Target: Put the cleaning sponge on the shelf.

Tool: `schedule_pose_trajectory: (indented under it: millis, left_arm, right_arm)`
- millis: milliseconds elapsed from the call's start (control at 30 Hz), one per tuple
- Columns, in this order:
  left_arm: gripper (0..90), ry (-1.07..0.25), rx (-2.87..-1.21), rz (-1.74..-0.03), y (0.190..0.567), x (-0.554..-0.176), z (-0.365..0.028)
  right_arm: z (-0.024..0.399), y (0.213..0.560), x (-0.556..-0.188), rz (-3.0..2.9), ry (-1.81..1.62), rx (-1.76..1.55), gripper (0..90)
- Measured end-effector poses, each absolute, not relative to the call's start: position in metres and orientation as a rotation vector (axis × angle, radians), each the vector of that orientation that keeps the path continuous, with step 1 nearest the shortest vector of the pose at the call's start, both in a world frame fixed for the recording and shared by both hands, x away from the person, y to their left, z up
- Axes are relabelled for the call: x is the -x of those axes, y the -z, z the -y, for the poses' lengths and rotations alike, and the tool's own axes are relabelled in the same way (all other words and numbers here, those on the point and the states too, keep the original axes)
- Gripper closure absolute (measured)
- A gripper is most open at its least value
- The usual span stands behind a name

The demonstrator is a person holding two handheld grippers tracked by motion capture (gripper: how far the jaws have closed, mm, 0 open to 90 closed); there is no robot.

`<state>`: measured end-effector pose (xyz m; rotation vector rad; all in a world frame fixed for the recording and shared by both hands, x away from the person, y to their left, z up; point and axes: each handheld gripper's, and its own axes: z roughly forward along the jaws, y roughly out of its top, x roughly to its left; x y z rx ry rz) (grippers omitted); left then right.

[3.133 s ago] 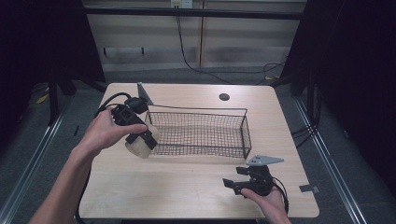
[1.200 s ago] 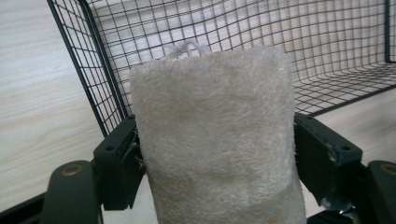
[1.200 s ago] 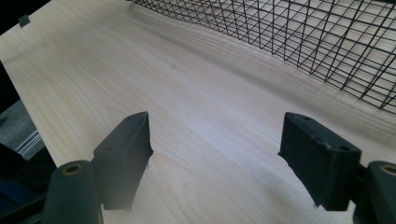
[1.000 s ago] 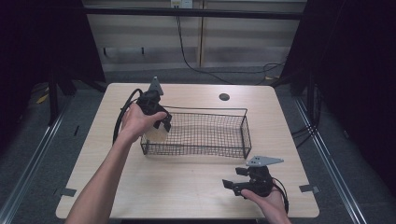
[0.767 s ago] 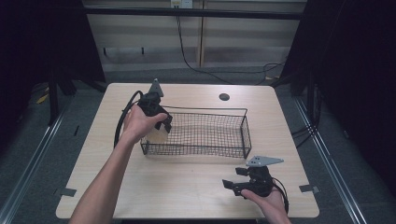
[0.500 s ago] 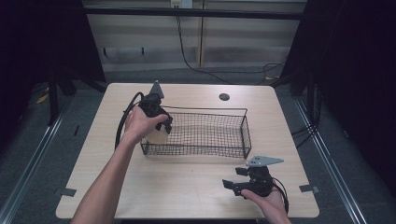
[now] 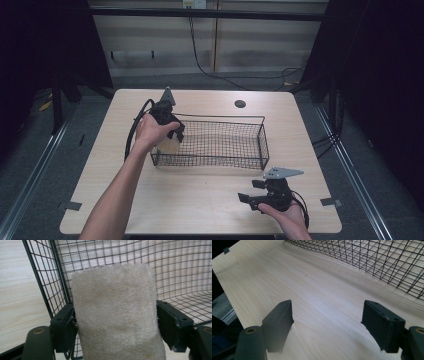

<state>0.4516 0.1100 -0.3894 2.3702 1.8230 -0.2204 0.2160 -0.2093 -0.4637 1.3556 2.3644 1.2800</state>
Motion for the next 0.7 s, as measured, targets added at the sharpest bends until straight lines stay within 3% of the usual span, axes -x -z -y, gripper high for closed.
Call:
schedule_pose_trajectory:
  millis: [700]
  left_arm:
    - [25.3,0.255,-2.382,-1.863,0.416,-0.452,-0.108]
  right_arm:
    - [0.209,0.464,-0.217,-2.367,-1.284,-1.352,24.3]
